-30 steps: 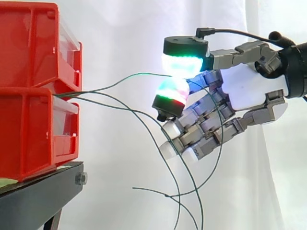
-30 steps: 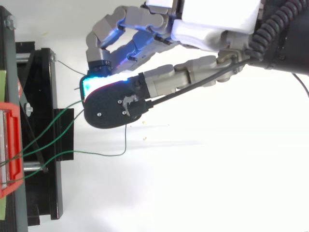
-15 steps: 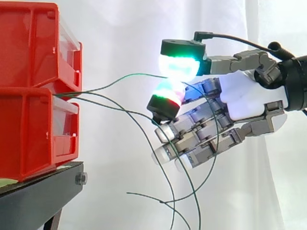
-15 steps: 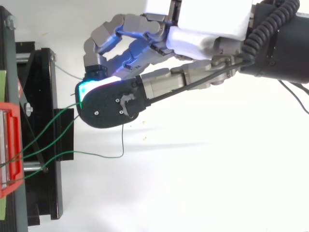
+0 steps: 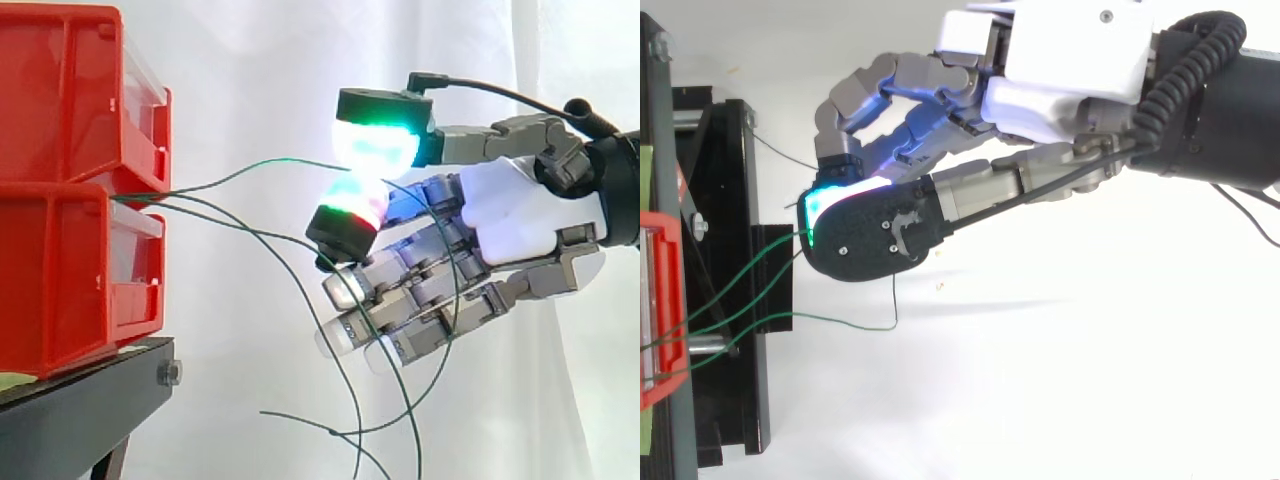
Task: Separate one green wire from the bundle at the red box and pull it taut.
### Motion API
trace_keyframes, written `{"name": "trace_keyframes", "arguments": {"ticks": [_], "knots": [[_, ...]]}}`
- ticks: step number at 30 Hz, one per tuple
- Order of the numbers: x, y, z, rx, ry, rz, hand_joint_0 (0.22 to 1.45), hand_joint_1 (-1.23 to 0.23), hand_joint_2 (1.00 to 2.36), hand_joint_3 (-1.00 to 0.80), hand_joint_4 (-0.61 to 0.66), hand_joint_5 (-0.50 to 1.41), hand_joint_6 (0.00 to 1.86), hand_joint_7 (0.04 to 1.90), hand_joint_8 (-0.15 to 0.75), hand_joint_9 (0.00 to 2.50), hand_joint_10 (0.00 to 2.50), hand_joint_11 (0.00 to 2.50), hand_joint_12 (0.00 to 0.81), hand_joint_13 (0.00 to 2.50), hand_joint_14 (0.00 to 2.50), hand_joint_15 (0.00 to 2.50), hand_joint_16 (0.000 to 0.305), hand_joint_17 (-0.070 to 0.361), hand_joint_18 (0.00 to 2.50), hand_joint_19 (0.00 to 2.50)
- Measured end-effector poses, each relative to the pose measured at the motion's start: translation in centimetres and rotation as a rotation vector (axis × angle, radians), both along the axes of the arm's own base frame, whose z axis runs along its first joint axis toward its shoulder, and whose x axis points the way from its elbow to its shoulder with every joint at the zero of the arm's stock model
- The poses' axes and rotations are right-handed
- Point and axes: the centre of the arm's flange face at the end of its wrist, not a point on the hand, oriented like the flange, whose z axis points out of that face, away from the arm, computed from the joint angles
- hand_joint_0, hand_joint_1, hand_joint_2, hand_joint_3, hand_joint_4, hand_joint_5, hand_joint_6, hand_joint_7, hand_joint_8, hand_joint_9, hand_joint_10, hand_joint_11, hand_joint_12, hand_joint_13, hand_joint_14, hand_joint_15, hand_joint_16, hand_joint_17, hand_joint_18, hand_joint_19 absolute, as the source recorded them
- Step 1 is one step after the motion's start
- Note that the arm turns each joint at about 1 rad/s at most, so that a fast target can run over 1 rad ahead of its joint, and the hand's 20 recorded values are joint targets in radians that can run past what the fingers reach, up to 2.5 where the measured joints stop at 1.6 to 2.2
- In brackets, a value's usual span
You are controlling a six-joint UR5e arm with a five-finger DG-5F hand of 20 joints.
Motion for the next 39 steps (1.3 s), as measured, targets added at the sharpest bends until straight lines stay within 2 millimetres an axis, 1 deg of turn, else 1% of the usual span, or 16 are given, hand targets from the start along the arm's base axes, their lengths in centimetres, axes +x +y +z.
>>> {"name": "trace_keyframes", "arguments": {"ticks": [4,7,8,13,17,21,39], "knots": [[-0.2,0.0,-0.6,-0.002,0.009,0.001,0.6,-0.73,1.03,-0.06,-0.09,-0.19,0.94,1.14,0.277,0.79,0.02,0.68,0.313,0.55,0.01,0.24,0.047,0.107,0.49,0.31],[-0.5,0.0,-1.8,-0.002,0.019,0.001,0.6,-0.73,1.03,-0.06,-0.1,-0.19,0.94,1.14,0.275,0.79,0.02,0.68,0.314,0.55,0.01,0.25,0.047,0.107,0.5,0.31],[-0.7,0.0,-2.6,-0.002,0.018,0.002,0.6,-0.73,1.03,-0.06,-0.1,-0.19,0.94,1.14,0.275,0.79,0.02,0.68,0.312,0.54,0.01,0.24,0.047,0.107,0.49,0.31],[-0.7,0.1,-4.2,0.003,-0.021,0.003,0.6,-0.73,1.03,-0.06,-0.09,-0.19,0.94,1.14,0.277,0.79,0.02,0.68,0.312,0.54,0.01,0.24,0.047,0.106,0.49,0.31],[0.1,0.3,-4.1,0.015,-0.106,0.002,0.6,-0.73,1.03,-0.05,-0.09,-0.19,0.94,1.14,0.277,0.79,0.02,0.69,0.313,0.54,0.01,0.24,0.047,0.106,0.49,0.3],[0.5,0.3,-3.8,0.018,-0.147,0.002,0.6,-0.73,1.03,-0.05,-0.1,-0.19,0.94,1.15,0.277,0.79,0.02,0.68,0.313,0.54,0.01,0.25,0.047,0.106,0.49,0.31],[0.6,0.3,-3.8,0.012,-0.154,0.0,0.6,-0.72,1.03,-0.04,-0.1,-0.19,0.94,1.14,0.277,0.79,0.02,0.68,0.316,0.54,0.01,0.25,0.047,0.106,0.49,0.29]]}}
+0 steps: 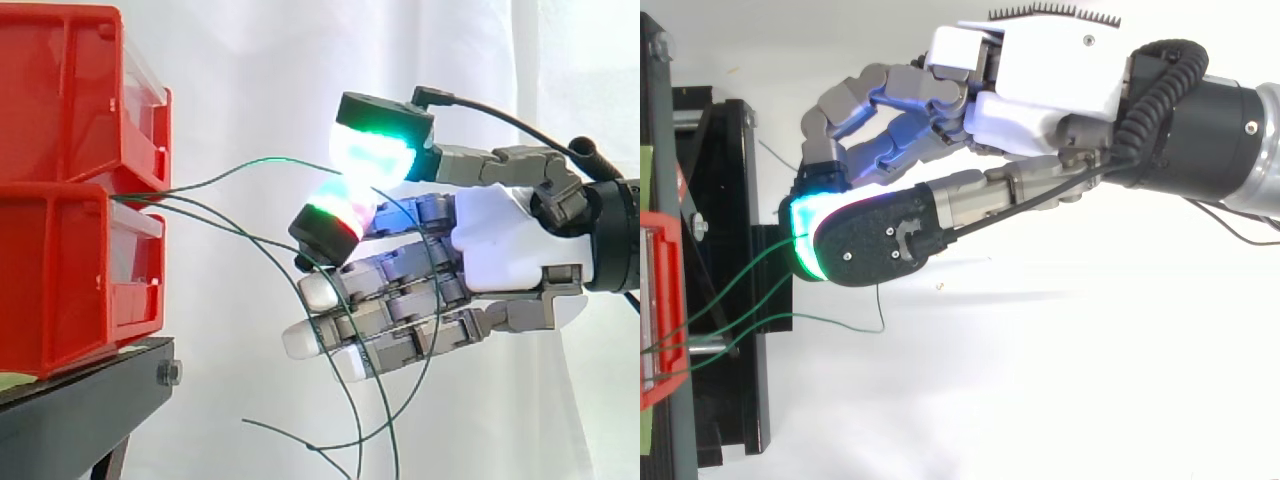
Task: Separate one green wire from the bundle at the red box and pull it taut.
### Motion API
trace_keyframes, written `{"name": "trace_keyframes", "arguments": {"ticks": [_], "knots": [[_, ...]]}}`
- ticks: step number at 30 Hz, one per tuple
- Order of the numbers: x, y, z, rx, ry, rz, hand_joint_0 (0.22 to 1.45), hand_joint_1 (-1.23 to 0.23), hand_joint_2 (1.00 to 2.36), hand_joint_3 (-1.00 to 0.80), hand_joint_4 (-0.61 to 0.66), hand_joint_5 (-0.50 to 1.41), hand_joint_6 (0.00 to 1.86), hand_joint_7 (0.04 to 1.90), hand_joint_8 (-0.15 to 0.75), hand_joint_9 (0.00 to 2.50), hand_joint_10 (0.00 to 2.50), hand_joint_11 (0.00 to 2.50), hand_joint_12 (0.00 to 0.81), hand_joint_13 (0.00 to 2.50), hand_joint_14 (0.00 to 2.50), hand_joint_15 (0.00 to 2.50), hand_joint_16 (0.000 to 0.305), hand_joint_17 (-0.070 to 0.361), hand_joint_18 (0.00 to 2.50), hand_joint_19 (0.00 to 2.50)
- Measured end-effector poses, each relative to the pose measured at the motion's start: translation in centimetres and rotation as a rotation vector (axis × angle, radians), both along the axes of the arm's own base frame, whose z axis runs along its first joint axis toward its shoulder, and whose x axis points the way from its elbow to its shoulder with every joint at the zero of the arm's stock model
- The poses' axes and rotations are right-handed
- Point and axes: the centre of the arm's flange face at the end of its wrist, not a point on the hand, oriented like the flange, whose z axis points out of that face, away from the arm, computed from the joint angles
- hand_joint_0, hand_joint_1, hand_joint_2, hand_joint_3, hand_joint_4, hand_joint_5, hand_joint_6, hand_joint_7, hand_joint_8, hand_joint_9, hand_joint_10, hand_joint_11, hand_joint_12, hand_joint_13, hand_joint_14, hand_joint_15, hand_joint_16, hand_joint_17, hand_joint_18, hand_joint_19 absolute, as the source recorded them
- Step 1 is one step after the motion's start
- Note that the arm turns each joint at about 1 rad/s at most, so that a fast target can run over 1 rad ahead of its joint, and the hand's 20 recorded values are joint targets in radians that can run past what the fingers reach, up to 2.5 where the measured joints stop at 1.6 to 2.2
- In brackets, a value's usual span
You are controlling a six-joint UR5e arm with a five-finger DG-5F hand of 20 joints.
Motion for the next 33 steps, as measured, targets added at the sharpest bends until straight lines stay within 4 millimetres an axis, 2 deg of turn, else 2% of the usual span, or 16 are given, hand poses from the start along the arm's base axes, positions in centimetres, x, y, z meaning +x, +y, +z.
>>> {"name": "trace_keyframes", "arguments": {"ticks": [33], "knots": [[-0.03,-0.01,-0.08,0.0,0.002,-0.001,0.6,-0.72,1.03,-0.05,-0.08,-0.18,0.93,1.14,0.287,0.78,0.02,0.68,0.333,0.5,0.01,0.23,0.047,0.107,0.47,0.3]]}}
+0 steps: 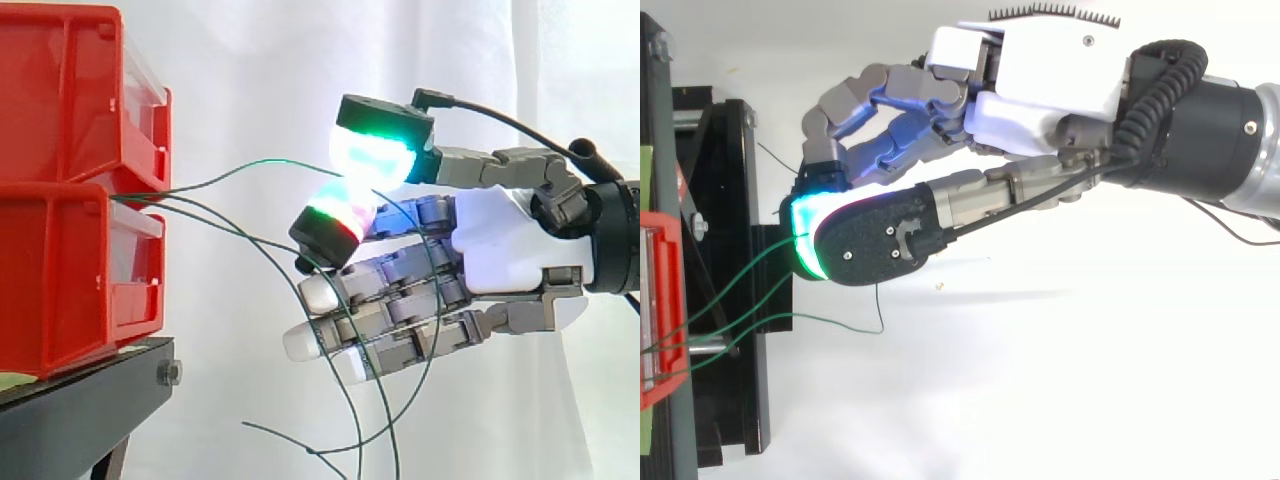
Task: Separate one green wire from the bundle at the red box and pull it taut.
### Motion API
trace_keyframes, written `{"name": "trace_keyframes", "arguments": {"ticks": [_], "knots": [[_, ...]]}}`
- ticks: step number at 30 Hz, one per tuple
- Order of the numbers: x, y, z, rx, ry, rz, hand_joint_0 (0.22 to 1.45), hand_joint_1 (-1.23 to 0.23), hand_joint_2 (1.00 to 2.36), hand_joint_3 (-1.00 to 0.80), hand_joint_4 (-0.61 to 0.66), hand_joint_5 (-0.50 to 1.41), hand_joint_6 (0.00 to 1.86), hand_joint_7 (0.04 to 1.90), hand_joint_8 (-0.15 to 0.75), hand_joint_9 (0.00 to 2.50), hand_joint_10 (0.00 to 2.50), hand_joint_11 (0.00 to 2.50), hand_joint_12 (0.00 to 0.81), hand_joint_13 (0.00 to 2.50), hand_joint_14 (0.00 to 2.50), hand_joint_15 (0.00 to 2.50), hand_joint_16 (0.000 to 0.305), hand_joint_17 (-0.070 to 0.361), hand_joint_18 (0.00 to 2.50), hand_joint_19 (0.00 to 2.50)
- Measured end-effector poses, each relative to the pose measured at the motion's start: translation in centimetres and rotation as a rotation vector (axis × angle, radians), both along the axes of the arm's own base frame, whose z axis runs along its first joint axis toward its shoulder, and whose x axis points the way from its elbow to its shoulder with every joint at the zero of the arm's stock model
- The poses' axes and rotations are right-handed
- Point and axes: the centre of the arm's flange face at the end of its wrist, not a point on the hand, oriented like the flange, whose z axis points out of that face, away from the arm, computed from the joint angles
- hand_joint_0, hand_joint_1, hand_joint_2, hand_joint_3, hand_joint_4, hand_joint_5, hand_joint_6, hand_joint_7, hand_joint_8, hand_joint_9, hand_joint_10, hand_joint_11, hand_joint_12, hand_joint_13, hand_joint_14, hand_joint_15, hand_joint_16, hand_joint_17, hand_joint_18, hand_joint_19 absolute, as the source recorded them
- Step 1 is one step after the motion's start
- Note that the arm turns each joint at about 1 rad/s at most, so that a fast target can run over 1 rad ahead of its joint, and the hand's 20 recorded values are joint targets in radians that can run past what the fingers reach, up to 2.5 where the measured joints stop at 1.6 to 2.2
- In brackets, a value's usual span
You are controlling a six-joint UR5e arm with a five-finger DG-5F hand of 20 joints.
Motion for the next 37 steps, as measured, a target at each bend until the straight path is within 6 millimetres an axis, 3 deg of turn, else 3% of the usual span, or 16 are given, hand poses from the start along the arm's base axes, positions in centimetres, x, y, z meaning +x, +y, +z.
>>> {"name": "trace_keyframes", "arguments": {"ticks": [37], "knots": [[-0.04,-0.01,-0.13,0.0,0.003,-0.001,0.6,-0.74,1.03,-0.05,-0.08,-0.18,0.93,1.15,0.299,0.81,0.02,0.69,0.344,0.51,0.01,0.23,0.049,0.11,0.49,0.3]]}}
